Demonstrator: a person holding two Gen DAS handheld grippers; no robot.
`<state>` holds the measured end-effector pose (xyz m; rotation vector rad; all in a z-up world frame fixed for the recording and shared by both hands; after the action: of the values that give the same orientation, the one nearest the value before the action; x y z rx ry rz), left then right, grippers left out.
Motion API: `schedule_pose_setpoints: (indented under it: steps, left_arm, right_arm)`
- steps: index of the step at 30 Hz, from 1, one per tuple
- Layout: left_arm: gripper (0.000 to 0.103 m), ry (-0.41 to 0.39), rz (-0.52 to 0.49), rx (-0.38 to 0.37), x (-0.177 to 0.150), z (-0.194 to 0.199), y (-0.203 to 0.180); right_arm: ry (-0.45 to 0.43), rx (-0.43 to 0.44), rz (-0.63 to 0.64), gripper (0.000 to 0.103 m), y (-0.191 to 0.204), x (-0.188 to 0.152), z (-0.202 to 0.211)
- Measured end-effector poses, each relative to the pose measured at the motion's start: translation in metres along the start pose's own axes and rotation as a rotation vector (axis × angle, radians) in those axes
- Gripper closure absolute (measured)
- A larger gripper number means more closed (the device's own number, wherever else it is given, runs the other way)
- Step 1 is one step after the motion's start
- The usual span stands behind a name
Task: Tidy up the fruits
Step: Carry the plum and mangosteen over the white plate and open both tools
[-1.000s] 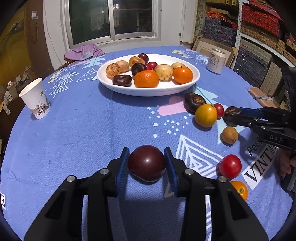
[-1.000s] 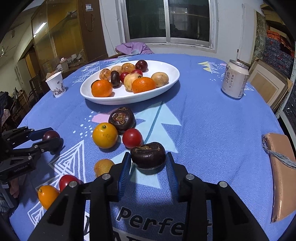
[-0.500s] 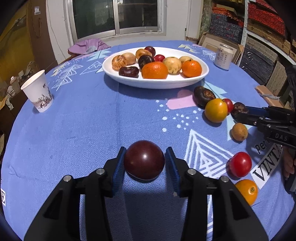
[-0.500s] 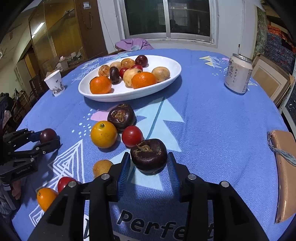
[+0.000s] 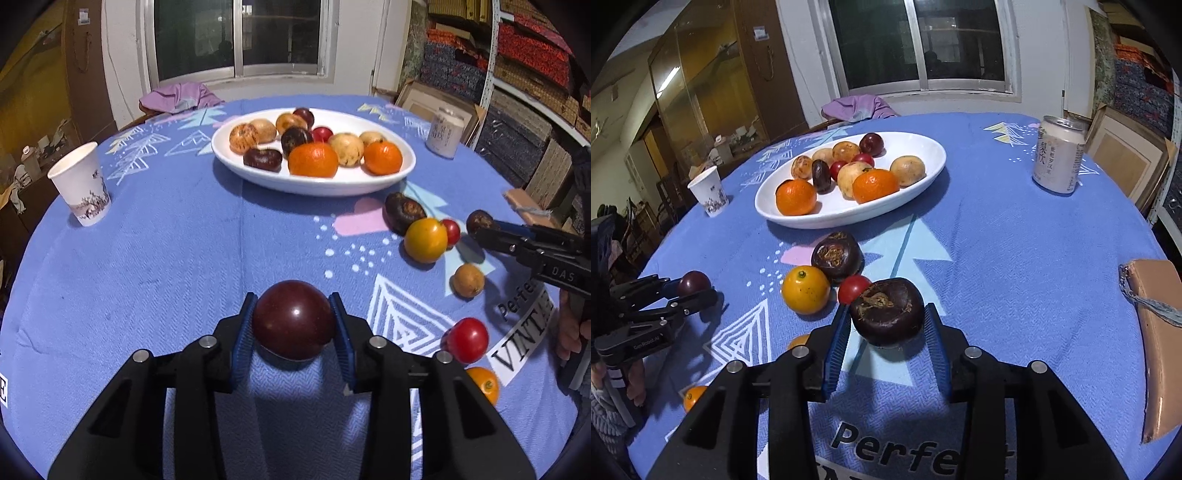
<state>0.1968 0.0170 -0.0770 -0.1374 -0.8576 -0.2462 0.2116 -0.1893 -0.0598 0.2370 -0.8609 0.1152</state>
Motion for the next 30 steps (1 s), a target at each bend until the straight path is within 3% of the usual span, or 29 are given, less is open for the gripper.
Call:
schedule_pose_setpoints:
  steps: [6, 12, 16, 22, 30]
  left_arm:
    - [0.065, -0.056, 0.042, 0.024, 0.036, 0.011, 0.011]
    - [0.065, -0.183, 0.071, 0.048, 0.123, 0.025, 0.016]
    - [0.064, -0.232, 0.076, 0.078, 0.161, 0.014, 0.013]
    - [0.064, -0.143, 0.120, 0.095, 0.171, -0.056, 0.026]
    - [0.064, -0.019, 0.173, 0.034, 0.149, -0.130, 0.042]
  right_arm:
    - [-0.025, 0.052, -0.053, 0.061, -0.002, 0.013, 0.009]
    - [-0.168, 0.090, -0.112, 0.062, -0.008, 0.086, 0.038]
    - [-0.236, 0.121, -0.140, 0.062, -0.005, 0.139, 0.032]
    - [-0.174, 0.127, -0.166, 0.062, 0.002, 0.172, -0.036]
    - [-0.023, 0.108, -0.192, 0.062, -0.003, 0.166, -0.136]
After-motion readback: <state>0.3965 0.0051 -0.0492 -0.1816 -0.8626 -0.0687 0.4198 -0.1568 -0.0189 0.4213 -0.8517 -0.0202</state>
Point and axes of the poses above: each gripper's, at about its wrist camera, not at the fingertips, and z roughly against the way its jaws point, y to its left, x to its top, the point moved 3 cm from there along -z, roughly the way its jaws point, and after that the axes turned 7 degrees about -y, right-handed, at the moved point
